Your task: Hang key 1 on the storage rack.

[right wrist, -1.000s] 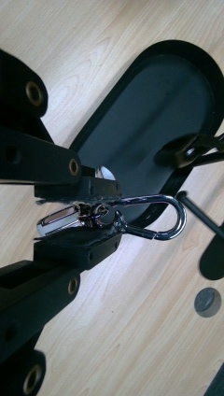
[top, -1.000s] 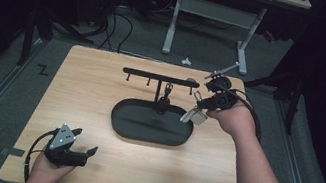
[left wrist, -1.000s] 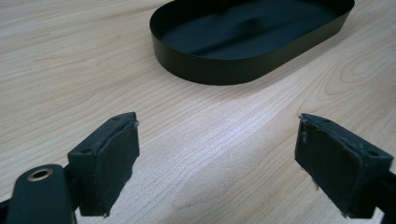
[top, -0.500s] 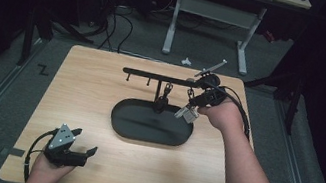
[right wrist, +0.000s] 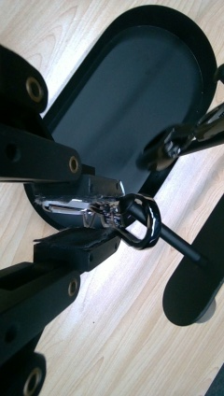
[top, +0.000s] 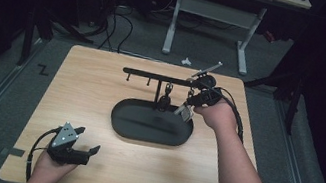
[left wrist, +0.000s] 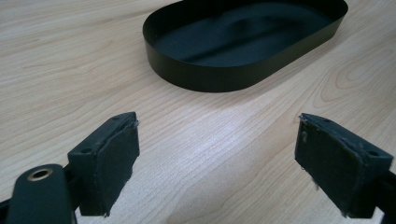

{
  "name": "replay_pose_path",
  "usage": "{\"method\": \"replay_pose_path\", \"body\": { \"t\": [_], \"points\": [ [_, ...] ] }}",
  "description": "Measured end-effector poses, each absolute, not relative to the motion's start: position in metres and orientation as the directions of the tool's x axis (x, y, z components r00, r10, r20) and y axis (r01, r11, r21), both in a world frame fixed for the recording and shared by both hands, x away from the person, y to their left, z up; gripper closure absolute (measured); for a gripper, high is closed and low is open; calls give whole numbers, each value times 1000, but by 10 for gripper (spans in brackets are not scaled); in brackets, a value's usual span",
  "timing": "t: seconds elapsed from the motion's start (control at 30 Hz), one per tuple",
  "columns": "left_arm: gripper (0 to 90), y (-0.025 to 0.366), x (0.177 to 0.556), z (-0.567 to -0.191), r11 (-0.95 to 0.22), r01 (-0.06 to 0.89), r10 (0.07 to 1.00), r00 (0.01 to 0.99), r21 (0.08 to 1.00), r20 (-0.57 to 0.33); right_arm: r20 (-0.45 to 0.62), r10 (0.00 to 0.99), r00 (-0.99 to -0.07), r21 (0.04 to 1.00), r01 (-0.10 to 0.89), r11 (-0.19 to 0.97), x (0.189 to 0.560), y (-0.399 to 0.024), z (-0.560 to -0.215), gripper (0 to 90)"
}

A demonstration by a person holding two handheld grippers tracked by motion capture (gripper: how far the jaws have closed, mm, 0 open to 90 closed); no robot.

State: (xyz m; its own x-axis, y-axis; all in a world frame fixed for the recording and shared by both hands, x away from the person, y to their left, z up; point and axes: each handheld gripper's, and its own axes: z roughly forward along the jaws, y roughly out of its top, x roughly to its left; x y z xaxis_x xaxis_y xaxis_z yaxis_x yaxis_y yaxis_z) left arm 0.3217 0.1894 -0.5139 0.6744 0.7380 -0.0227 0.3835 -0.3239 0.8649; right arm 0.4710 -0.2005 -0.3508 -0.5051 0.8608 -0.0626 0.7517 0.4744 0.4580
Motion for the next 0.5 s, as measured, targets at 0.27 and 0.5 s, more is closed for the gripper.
{"method": "replay_pose_path", "body": {
  "t": [0.27, 0.5],
  "points": [
    [146, 184, 322, -514, -336, 377, 732, 681, 863, -13, -53, 867, -495, 476, 751, 458, 467, -206, -353, 701],
    [146, 183, 324, -515, -346, 381, 730, 683, 858, -9, -29, 874, -485, 487, 757, 436, 459, -213, -355, 643]
  ]
}}
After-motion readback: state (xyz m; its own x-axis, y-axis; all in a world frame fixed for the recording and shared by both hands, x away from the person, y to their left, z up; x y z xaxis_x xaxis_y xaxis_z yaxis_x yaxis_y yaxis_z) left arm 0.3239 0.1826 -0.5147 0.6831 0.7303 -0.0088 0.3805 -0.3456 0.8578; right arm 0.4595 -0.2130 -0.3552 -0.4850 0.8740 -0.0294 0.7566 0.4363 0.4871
